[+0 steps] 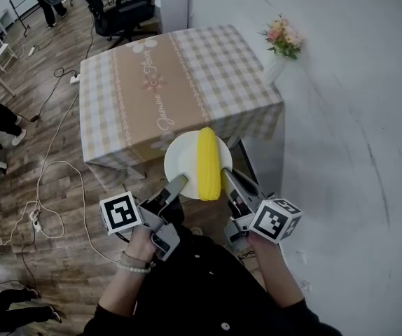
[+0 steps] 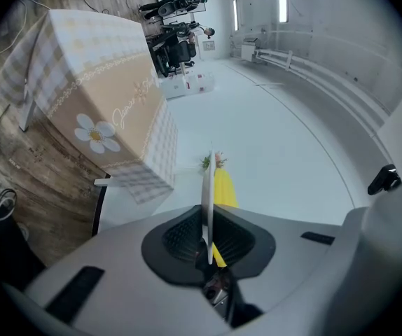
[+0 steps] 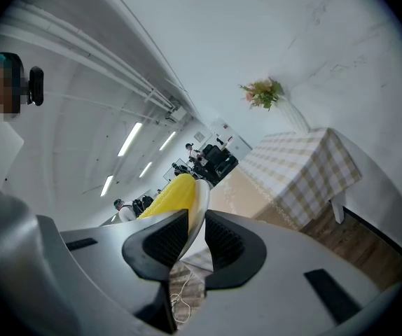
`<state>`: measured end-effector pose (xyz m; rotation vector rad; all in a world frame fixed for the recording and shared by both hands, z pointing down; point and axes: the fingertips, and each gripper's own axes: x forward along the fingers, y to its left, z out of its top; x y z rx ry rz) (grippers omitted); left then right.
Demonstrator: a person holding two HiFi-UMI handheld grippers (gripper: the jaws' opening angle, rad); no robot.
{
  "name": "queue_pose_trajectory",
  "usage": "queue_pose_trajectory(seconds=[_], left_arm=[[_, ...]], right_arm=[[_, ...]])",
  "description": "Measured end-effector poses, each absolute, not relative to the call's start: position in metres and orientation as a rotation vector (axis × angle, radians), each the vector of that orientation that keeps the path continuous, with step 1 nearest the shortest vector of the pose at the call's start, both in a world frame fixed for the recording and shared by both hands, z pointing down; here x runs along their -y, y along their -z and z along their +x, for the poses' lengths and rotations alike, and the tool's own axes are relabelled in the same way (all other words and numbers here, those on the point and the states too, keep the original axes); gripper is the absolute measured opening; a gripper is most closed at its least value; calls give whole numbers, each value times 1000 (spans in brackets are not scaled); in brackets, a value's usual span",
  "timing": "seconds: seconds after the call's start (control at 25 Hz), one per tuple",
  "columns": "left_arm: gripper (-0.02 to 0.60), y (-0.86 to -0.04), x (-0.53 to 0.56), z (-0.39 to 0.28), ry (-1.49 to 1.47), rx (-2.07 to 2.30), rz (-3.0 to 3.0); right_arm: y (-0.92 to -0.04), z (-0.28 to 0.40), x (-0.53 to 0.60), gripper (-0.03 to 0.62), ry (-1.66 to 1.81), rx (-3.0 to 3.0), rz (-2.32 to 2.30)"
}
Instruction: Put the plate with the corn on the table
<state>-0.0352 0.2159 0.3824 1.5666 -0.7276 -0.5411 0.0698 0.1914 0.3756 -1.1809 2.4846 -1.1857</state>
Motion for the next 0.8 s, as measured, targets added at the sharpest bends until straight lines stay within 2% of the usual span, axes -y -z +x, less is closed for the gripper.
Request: queue_pose_trajectory(seconds=[0.8], left_arm=[[35, -387, -223, -16, 535, 730, 1578]], right_arm=[[-378, 90, -199, 103, 1163, -2485, -1187]])
